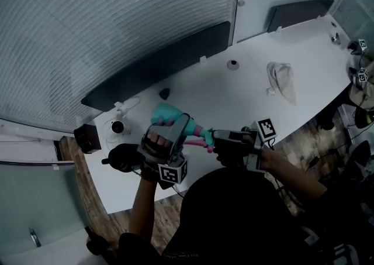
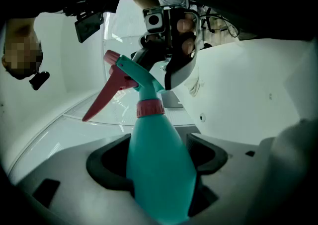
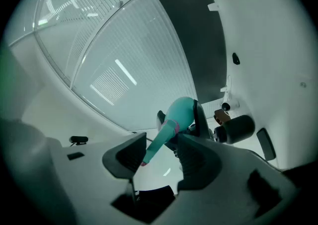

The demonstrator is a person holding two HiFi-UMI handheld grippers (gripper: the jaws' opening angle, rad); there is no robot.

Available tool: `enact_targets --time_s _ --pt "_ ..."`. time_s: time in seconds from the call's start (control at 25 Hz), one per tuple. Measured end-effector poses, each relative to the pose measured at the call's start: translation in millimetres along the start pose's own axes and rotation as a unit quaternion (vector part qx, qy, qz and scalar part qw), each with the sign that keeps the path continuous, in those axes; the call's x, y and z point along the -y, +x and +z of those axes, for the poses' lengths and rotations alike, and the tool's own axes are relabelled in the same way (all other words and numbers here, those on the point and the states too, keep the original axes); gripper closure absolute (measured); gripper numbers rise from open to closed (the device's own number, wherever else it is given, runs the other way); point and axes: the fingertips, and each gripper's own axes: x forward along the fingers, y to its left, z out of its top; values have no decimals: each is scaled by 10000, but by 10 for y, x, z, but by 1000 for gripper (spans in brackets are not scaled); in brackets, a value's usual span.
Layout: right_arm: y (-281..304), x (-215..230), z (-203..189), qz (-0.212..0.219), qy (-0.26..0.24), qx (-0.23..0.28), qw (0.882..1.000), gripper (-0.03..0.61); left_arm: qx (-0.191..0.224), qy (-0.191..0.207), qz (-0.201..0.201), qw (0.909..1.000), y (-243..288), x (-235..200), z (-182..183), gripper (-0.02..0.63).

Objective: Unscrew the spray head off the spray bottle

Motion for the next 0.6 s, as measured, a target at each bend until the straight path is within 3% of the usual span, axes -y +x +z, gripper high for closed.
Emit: enact_targets --time_s 0.32,0.6 --pt "27 2 -21 48 207 -80 9997 402 255 403 68 9988 -3 -78 151 264" --pt "34 23 -60 -13 226 -203 9995 413 355 473 -32 9982 26 -33 215 264"
